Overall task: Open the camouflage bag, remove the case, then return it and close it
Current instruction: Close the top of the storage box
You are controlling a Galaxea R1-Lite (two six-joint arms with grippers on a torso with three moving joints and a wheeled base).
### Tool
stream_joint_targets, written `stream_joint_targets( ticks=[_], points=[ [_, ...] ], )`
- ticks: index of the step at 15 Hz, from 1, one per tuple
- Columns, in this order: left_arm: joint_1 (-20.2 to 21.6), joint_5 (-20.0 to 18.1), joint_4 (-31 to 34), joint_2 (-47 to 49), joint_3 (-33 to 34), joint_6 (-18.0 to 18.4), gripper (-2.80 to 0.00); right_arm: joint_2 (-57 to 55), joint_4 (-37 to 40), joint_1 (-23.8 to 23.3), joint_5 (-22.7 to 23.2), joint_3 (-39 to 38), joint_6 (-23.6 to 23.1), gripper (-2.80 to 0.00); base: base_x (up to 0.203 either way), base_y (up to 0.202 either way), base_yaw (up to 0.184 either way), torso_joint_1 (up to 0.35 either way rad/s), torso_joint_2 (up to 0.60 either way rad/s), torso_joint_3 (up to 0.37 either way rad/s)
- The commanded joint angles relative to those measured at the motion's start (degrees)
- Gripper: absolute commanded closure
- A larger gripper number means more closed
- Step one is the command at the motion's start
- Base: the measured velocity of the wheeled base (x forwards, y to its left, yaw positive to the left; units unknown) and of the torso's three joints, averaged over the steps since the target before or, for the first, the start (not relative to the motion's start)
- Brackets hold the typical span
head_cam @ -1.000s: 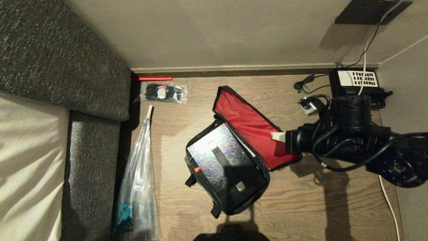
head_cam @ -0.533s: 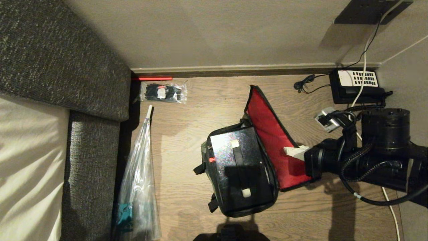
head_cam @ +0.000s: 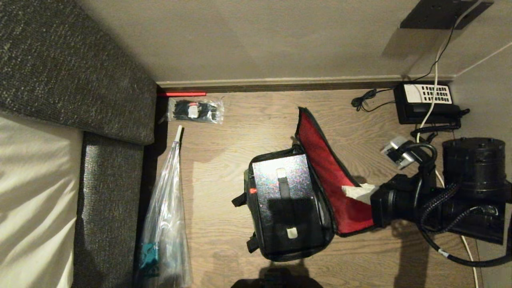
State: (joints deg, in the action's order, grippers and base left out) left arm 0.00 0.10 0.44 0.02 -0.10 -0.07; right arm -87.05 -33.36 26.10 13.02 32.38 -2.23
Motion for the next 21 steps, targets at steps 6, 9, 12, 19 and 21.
stream_joint_targets(
  ticks=[6, 9, 12, 19, 21],
  points=[
    [0.00, -0.01, 0.00, -0.11, 0.01, -0.01, 0.00, -9.91, -1.46, 4.92, 0.01, -1.06, -4.37, 0.00, 0.000, 0.000, 0.000, 0.000, 0.00, 0.000],
    [0.00, -0.01, 0.00, -0.11, 0.01, -0.01, 0.00, -14.98, -4.89, 9.11, -0.50, -0.09, -3.90, 0.00, 0.000, 0.000, 0.000, 0.000, 0.00, 0.000],
    [0.00, -0.01, 0.00, -0.11, 0.01, -0.01, 0.00, -17.86, -5.55, 9.68, -0.71, 1.57, -2.87, 0.00, 0.000, 0.000, 0.000, 0.000, 0.00, 0.000],
    [0.00, 0.00, 0.00, -0.11, 0.01, -0.01, 0.00, -19.41, -5.63, 5.17, -1.42, 2.72, -2.81, 0.00, 0.000, 0.000, 0.000, 0.000, 0.00, 0.000],
    [0.00, 0.02, 0.00, -0.11, 0.01, -0.01, 0.00, -19.22, -6.88, 4.09, -2.62, 4.49, -2.78, 0.00, 0.000, 0.000, 0.000, 0.000, 0.00, 0.000]
  ],
)
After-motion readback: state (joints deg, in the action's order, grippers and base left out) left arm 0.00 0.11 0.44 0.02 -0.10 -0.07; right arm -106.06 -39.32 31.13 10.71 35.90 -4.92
